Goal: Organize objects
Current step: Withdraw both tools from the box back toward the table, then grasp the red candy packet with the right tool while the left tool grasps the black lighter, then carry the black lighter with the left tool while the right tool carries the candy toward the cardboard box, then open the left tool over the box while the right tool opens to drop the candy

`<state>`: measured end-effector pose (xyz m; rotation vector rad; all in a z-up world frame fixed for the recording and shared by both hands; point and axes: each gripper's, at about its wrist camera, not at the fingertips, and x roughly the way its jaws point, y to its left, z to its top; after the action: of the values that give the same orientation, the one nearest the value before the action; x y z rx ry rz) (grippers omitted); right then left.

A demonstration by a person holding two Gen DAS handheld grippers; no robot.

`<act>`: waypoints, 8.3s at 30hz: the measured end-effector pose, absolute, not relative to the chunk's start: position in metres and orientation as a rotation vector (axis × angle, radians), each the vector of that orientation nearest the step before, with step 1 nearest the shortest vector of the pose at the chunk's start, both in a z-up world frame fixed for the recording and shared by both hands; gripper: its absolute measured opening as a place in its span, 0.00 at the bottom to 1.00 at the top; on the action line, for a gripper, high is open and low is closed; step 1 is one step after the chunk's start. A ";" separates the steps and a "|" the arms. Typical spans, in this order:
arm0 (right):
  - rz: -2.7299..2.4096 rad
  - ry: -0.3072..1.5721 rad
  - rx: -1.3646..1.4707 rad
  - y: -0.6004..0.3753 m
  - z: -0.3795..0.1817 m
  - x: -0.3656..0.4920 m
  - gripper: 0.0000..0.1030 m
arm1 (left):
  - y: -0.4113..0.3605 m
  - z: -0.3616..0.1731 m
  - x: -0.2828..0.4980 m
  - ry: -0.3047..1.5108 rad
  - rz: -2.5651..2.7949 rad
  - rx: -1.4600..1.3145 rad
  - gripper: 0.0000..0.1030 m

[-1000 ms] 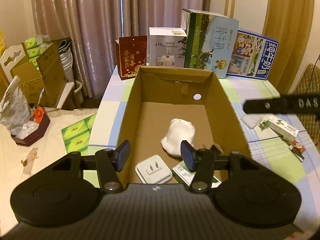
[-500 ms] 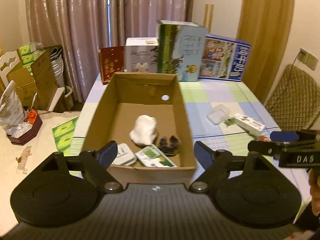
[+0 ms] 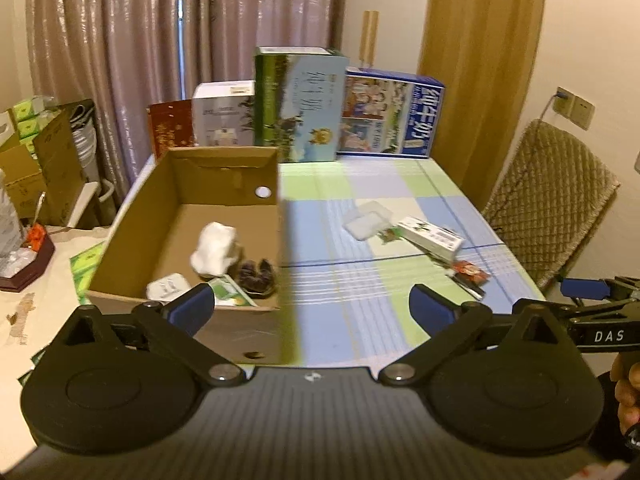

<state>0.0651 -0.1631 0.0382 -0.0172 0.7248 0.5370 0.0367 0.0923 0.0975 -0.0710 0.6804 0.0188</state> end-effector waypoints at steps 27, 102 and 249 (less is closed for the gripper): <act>0.456 0.802 -0.111 -0.251 0.010 0.152 0.76 | -0.019 0.036 0.113 0.771 -0.133 0.012 0.99; 0.525 1.003 -0.045 -0.194 -0.097 0.257 0.27 | -0.044 -0.106 0.208 0.907 -0.268 0.074 0.17; 0.898 0.862 -0.052 0.121 0.003 0.182 0.32 | 0.282 0.046 0.150 0.725 0.134 -0.129 0.36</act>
<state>0.1823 0.1215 0.0034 -0.0516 0.8625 0.8978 0.1505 0.2819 0.0456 -0.1288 0.7250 0.1336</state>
